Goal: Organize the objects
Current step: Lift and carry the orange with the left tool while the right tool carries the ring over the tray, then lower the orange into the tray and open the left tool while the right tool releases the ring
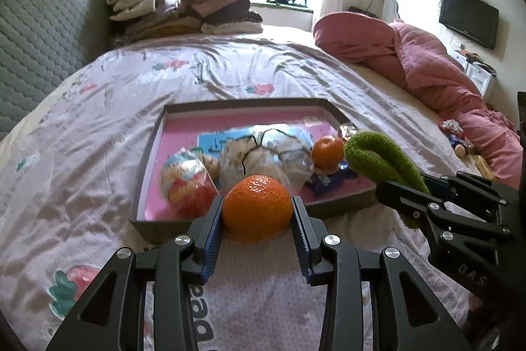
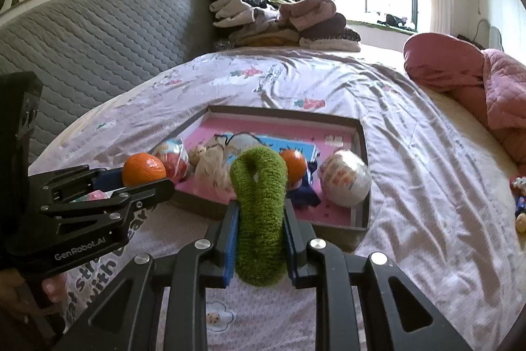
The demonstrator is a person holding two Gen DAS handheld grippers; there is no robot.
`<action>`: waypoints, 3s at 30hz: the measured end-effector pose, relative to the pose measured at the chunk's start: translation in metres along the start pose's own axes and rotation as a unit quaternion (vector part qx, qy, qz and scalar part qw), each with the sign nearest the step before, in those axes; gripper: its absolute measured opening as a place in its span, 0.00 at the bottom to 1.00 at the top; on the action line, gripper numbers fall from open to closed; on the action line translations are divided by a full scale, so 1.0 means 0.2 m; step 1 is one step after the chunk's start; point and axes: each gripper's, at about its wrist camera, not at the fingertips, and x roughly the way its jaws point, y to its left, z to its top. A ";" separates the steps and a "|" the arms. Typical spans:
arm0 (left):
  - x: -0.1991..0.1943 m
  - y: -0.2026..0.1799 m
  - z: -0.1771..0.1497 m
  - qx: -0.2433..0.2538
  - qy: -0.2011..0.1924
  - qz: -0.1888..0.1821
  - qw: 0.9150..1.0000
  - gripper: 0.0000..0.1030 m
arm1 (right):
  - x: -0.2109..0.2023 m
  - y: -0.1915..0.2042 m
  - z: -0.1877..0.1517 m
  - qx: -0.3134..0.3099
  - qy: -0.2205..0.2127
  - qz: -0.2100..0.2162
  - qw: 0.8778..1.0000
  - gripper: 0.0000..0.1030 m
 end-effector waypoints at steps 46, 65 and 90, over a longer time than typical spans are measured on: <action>0.37 0.11 0.24 0.008 -0.012 0.022 1.000 0.39 | 0.35 -0.26 0.20 0.006 0.019 -0.047 0.999 0.24; 0.48 0.07 0.18 0.022 0.017 0.013 1.000 0.39 | 0.43 -0.27 0.19 0.004 0.018 -0.068 0.998 0.24; 0.51 0.01 0.13 0.042 0.021 0.013 0.999 0.39 | 0.42 -0.27 0.20 0.008 0.025 -0.059 0.998 0.28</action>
